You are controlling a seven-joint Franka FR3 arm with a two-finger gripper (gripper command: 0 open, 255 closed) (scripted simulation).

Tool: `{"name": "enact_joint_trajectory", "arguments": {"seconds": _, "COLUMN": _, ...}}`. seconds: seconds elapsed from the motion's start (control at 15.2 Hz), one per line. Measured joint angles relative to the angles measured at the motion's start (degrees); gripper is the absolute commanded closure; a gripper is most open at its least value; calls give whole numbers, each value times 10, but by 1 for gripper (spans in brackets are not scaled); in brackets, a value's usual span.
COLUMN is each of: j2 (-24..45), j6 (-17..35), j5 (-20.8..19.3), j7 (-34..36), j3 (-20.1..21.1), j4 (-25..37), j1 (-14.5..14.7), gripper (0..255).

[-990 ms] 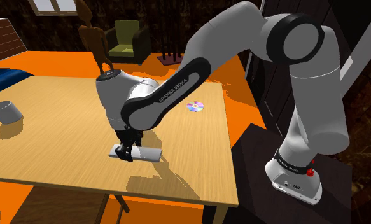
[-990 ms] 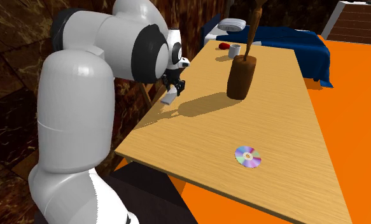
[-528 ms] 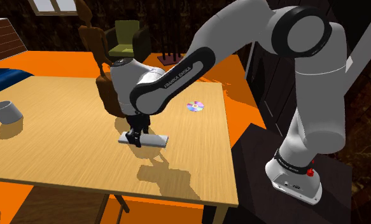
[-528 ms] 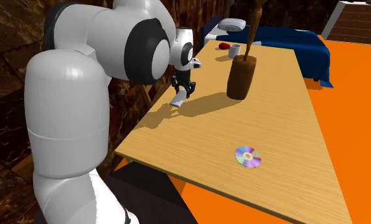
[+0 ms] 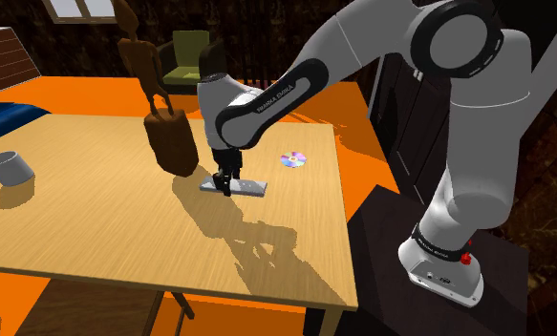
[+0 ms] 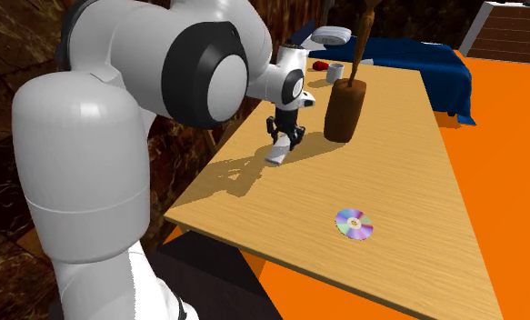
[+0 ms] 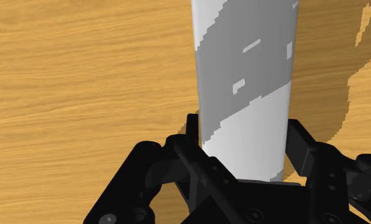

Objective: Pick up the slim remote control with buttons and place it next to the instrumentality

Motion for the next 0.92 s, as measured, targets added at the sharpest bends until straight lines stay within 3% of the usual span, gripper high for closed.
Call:
{"name": "enact_joint_trajectory", "arguments": {"seconds": 0.53, "j2": -4, "j6": -7, "j5": 13, "j7": -108, "j3": -31, "j4": 4, "j1": -71, "gripper": 255}}
{"name": "enact_joint_trajectory", "arguments": {"seconds": 0.92, "j2": 17, "j6": 19, "j5": 8, "j7": -124, "j3": -39, "j4": -1, "j1": -81, "gripper": 255}}
